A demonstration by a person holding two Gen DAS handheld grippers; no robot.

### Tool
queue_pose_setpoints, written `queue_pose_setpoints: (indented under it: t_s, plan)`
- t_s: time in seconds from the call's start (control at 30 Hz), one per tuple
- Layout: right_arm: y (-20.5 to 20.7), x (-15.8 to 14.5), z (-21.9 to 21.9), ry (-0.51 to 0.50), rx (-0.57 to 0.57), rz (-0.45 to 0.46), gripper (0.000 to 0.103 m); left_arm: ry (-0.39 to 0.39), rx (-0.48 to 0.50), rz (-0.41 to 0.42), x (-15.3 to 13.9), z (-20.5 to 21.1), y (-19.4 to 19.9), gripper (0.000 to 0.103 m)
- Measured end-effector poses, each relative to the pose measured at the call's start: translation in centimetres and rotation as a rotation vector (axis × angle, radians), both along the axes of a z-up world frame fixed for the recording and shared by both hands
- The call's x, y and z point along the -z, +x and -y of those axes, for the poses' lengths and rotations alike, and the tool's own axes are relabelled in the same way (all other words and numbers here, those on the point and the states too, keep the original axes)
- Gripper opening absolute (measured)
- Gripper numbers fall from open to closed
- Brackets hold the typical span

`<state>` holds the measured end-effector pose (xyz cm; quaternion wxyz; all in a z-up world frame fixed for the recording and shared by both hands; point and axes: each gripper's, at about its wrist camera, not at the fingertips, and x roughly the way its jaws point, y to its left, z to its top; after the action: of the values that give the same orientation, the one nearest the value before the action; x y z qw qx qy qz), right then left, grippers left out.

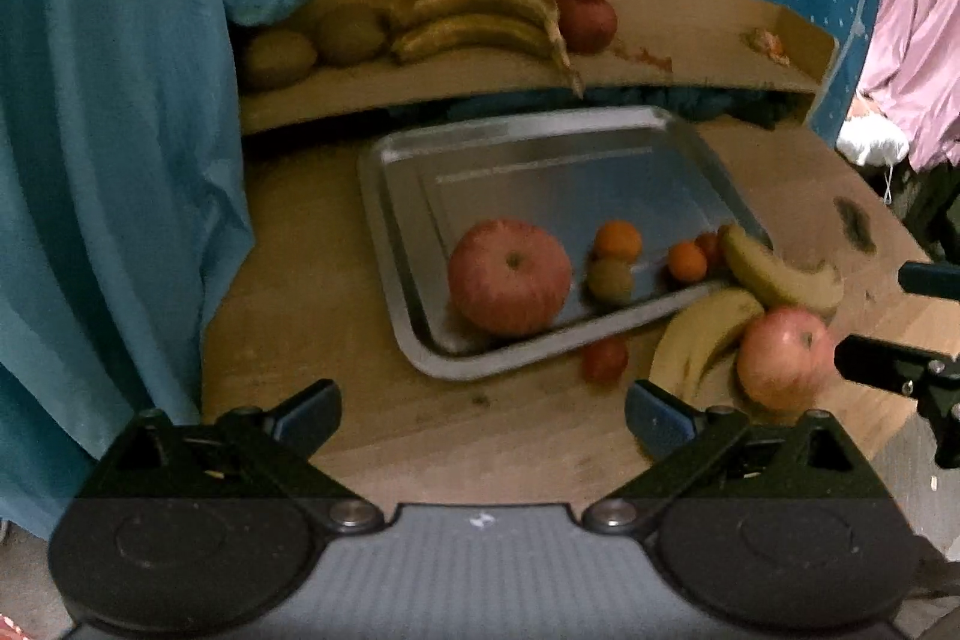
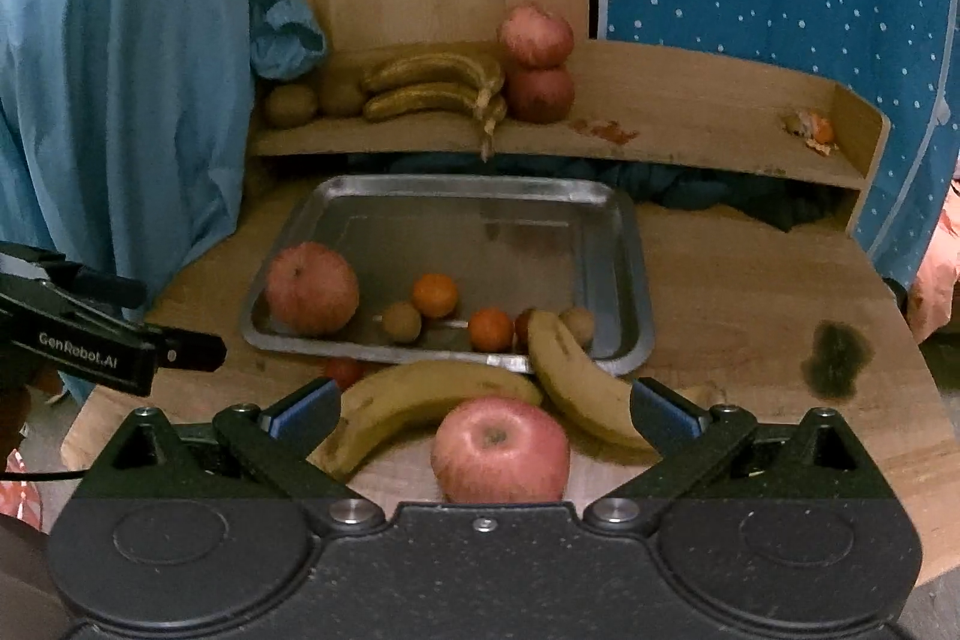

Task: Organize fruits
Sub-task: 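Lift both grippers away from the tray, then move the left gripper to a yellow banana while the right approaches the large red apple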

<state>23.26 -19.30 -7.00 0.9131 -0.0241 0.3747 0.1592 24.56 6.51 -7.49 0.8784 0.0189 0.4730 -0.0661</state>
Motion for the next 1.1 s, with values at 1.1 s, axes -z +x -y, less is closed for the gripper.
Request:
queue_pose_setpoints:
  t_s: [1.1]
  plan:
    - [-0.2, 4.2, 1.3, -0.033, 0.089, -0.255, 0.102, 0.086, 0.156, -0.148, 3.0, 3.4, 0.5, 0.103]
